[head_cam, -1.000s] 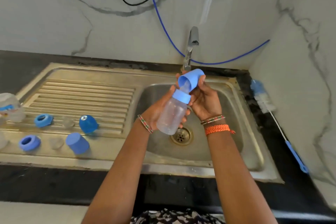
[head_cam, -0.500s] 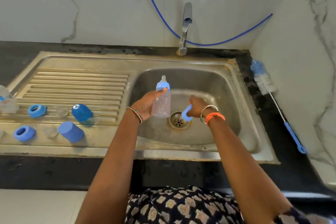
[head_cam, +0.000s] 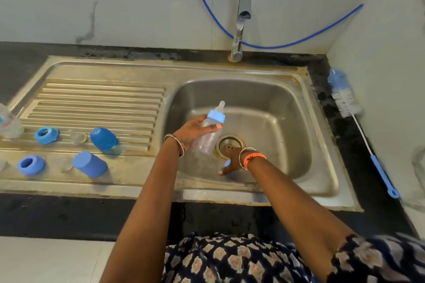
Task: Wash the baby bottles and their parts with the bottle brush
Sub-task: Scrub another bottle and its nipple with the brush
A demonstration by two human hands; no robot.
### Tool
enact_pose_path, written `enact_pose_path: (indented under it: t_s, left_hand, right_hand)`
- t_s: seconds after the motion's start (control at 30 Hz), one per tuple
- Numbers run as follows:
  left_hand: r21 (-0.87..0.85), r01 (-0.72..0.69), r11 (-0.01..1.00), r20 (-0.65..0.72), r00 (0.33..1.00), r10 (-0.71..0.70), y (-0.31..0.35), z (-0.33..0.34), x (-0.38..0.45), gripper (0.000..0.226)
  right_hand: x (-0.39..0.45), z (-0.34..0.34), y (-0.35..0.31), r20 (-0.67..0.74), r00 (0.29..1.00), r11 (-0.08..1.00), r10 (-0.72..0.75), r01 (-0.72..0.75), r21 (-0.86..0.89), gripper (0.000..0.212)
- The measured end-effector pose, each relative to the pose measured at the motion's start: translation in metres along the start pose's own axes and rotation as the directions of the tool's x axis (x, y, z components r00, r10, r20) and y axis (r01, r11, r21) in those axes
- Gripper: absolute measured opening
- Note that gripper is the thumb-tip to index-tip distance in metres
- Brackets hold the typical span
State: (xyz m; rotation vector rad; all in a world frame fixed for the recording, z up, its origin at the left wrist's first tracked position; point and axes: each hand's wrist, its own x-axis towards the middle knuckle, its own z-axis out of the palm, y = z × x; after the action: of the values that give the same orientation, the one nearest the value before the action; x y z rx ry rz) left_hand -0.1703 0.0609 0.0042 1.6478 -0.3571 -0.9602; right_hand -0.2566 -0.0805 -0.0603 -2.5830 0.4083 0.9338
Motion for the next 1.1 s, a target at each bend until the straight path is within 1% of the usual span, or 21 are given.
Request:
enact_pose_path:
  t_s: [0.03,0.07,0.1,0.13,0.17,0.2,0.23,0.3,0.37,0.43,0.5,0.57,0.63,0.7,0.8,0.9,0.93,0.97,1.0,1.03,1.1]
  left_hand:
    - [0.011,-0.035,0.999,-0.049,0.998,0.035,0.002,0.000,0.000,0.025]
    - [0.043,-0.077,0.996,-0.101,0.992,0.081,0.006,0.000,0.000,0.028]
    - [0.100,-0.125,0.987,-0.147,0.979,0.139,0.011,0.001,0.001,0.033]
    - [0.182,-0.169,0.969,-0.189,0.961,0.203,0.018,0.002,0.002,0.040]
    - [0.275,-0.196,0.941,-0.222,0.940,0.261,0.024,0.003,0.003,0.046]
    - [0.384,-0.209,0.899,-0.248,0.915,0.318,0.032,0.006,0.002,0.052]
    - [0.506,-0.205,0.838,-0.271,0.885,0.380,0.040,0.008,0.002,0.055]
    - [0.734,-0.199,0.649,-0.266,0.795,0.545,0.054,0.015,-0.001,0.058]
    - [0.856,-0.214,0.470,-0.206,0.694,0.690,0.068,0.024,-0.005,0.060]
    - [0.876,-0.223,0.428,-0.210,0.622,0.754,0.085,0.035,-0.013,0.063]
    - [0.883,-0.223,0.413,-0.225,0.571,0.789,0.103,0.041,-0.021,0.062]
    - [0.888,-0.240,0.393,-0.191,0.585,0.789,0.119,0.041,-0.030,0.059]
    - [0.828,-0.329,0.454,-0.176,0.616,0.768,0.130,0.036,-0.037,0.057]
    - [0.748,-0.397,0.532,-0.181,0.650,0.738,0.136,0.031,-0.043,0.055]
    - [0.676,-0.409,0.613,-0.172,0.721,0.671,0.135,0.027,-0.051,0.054]
    - [0.622,-0.389,0.680,-0.131,0.804,0.580,0.131,0.025,-0.052,0.052]
    - [0.485,-0.415,0.770,-0.067,0.860,0.506,0.130,0.023,-0.052,0.055]
    - [0.253,-0.425,0.869,0.046,0.903,0.428,0.128,0.021,-0.053,0.062]
    - [0.007,-0.368,0.930,0.167,0.917,0.362,0.124,0.020,-0.053,0.072]
    - [-0.174,-0.288,0.942,0.275,0.904,0.328,0.118,0.019,-0.053,0.080]
    - [-0.296,-0.204,0.933,0.371,0.876,0.309,0.110,0.019,-0.051,0.081]
  right_hand:
    - [-0.003,-0.014,-0.003,-0.084,0.996,0.993,0.001,0.009,0.119,0.056]
    - [-0.008,-0.030,-0.006,-0.189,0.981,0.946,0.036,0.027,0.322,0.040]
    - [-0.016,-0.048,-0.009,-0.294,0.951,0.818,0.097,0.092,0.568,0.028]
    - [-0.029,-0.066,-0.012,-0.361,0.921,0.636,0.145,0.193,0.747,0.023]
    - [-0.043,-0.083,-0.013,-0.387,0.909,0.456,0.156,0.282,0.844,0.023]
    - [-0.056,-0.098,-0.016,-0.408,0.901,0.347,0.148,0.340,0.874,0.022]
    - [-0.066,-0.110,-0.021,-0.417,0.899,0.310,0.134,0.362,0.879,0.023]
    - [-0.082,-0.123,-0.033,-0.431,0.884,0.405,0.178,0.334,0.851,0.045]
    - [-0.088,-0.130,-0.044,-0.433,0.859,0.424,0.273,0.296,0.856,0.057]
    - [-0.097,-0.140,-0.052,-0.504,0.786,0.458,0.358,0.323,0.828,0.058]
    - [-0.109,-0.158,-0.055,-0.595,0.718,0.552,0.362,0.349,0.757,0.063]
    - [-0.122,-0.174,-0.057,-0.650,0.697,0.656,0.302,0.343,0.673,0.067]
    - [-0.128,-0.181,-0.057,-0.693,0.673,0.696,0.258,0.368,0.617,0.053]
    - [-0.130,-0.179,-0.057,-0.720,0.640,0.666,0.269,0.416,0.619,0.040]
    - [-0.127,-0.170,-0.057,-0.719,0.620,0.606,0.314,0.453,0.655,0.032]
    - [-0.122,-0.160,-0.052,-0.755,0.609,0.594,0.243,0.522,0.612,0.030]
    - [-0.124,-0.156,-0.050,-0.770,0.610,0.521,0.185,0.604,0.604,0.028]
    - [-0.125,-0.153,-0.048,-0.793,0.599,0.424,0.110,0.693,0.583,0.028]
    - [-0.126,-0.150,-0.047,-0.813,0.581,0.342,0.025,0.759,0.553,0.030]
    - [-0.127,-0.148,-0.048,-0.820,0.570,0.296,-0.050,0.793,0.533,0.032]
    - [-0.127,-0.147,-0.049,-0.807,0.582,0.263,-0.101,0.798,0.542,0.035]
